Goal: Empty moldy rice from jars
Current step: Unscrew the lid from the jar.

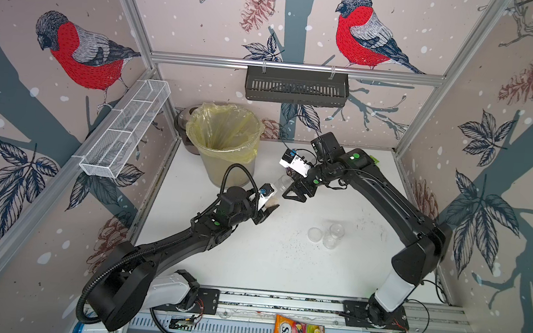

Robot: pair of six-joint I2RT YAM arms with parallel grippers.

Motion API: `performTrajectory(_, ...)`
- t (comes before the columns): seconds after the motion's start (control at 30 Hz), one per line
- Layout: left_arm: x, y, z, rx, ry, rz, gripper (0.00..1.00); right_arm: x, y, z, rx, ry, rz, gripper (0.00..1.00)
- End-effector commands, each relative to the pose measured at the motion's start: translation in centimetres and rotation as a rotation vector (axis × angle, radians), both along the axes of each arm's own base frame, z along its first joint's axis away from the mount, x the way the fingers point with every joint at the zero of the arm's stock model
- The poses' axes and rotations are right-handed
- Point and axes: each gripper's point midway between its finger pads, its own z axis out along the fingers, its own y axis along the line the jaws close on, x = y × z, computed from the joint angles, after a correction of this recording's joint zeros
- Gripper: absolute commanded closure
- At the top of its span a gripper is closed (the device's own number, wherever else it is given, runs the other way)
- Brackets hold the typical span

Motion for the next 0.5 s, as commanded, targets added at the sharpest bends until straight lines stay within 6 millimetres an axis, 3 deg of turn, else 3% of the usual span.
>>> performTrajectory(0.0, 0.4, -0.2, 1.8, -0.027, -0.062, -0.002, 1.0, 0.1, -0.2, 1.4, 0.052, -0.032, -0.013, 0.04)
performTrajectory(0.03, 0.4, -0.2, 1.8, -0.027, -0.064, 0.0, 1.0, 0.2, -0.4, 1.8, 0.066, -0.044, -0.025, 0.0)
performTrajectory(0.23, 0.6, 0.1, 2.0, -0.029, -0.074, 0.02, 1.0, 1.0, -2.0, 4.7, 0.169, -0.109, -0.124, 0.0)
performTrajectory(0.37, 0.9, 0.5, 2.5, -0.033, -0.088, 0.046, 1.0, 4.8, -4.8, 7.0, 0.238, -0.133, -0.527, 0.0)
performTrajectory(0.4, 0.9, 0.5, 2.5, -0.032, -0.094, 0.05, 1.0, 5.8, -6.1, 6.9, 0.266, -0.055, -0.658, 0.0)
performTrajectory(0.47, 1.0, 0.6, 2.5, -0.026, -0.101, 0.056, 1.0, 5.4, -6.8, 5.5, 0.282, 0.137, -0.737, 0.0)
